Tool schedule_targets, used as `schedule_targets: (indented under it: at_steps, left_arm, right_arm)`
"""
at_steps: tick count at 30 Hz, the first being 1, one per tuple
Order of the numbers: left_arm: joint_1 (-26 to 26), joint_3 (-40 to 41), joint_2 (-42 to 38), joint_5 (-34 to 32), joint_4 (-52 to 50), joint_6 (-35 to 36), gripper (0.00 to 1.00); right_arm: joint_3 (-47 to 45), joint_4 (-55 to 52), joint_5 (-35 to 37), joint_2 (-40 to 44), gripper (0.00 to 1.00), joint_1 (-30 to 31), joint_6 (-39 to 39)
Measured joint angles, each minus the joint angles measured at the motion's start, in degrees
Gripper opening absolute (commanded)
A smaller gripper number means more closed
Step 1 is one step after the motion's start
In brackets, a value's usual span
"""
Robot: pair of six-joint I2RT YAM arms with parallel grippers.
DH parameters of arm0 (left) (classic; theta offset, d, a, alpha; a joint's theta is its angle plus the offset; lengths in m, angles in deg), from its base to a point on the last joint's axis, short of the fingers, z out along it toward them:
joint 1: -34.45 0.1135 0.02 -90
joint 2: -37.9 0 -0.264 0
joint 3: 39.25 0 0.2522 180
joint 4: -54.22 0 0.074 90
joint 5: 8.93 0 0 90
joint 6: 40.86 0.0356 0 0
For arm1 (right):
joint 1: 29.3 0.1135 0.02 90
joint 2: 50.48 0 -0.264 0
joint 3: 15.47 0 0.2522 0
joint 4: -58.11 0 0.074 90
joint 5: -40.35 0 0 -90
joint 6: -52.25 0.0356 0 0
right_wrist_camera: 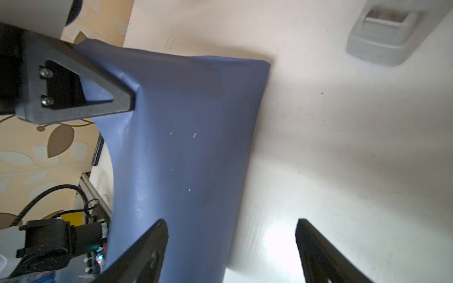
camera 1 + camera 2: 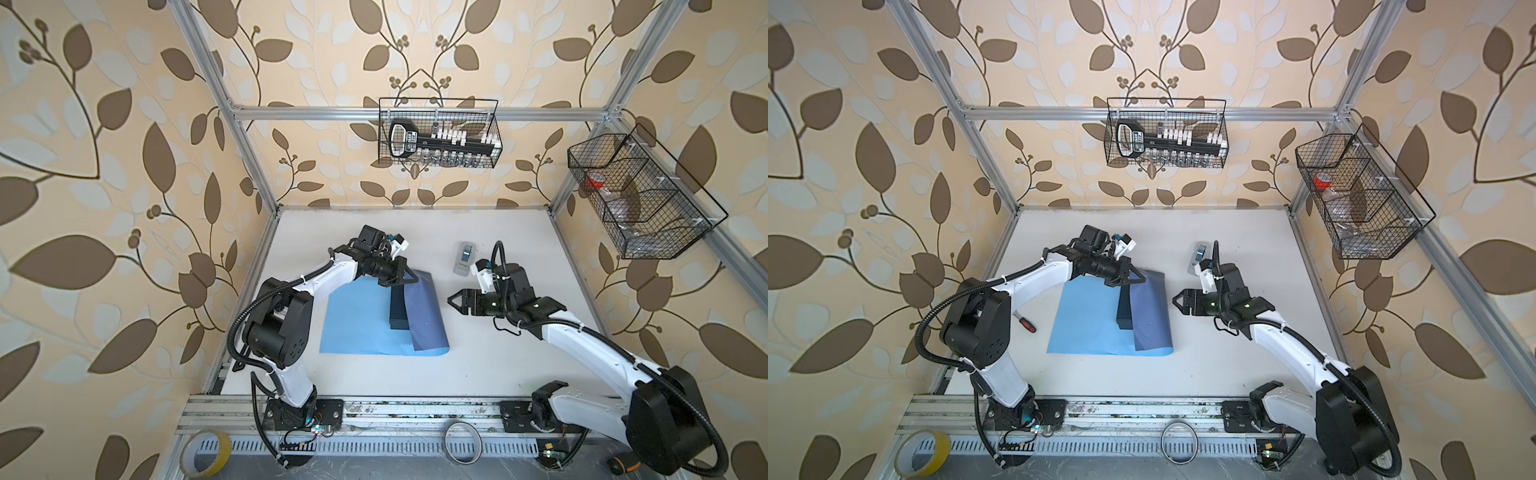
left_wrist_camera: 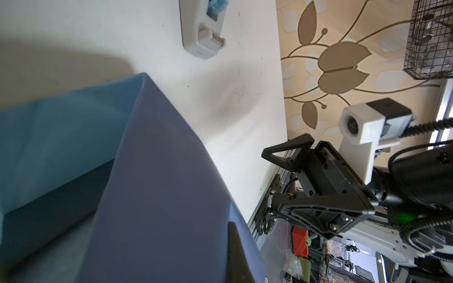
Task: Wrap a gift box in wrapping paper
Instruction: First fold the wrapping paper around the gift box.
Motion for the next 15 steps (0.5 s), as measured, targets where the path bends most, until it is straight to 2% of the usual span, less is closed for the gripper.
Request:
schedule_targets:
  at_steps: [8,15]
  left_arm:
    - [4.48,0.81,0.0,3.02,0.35,1.88,0.03]
    - [4.92,2.23,0.17,4.61,1.68,1.88,0.04]
  right_arm:
    - [1.95,6.05,1.51,-7.13,0.96,4.11,3.26]
    - [4.13,9.29,2.21,-11.91,0.97,6.08,4.63]
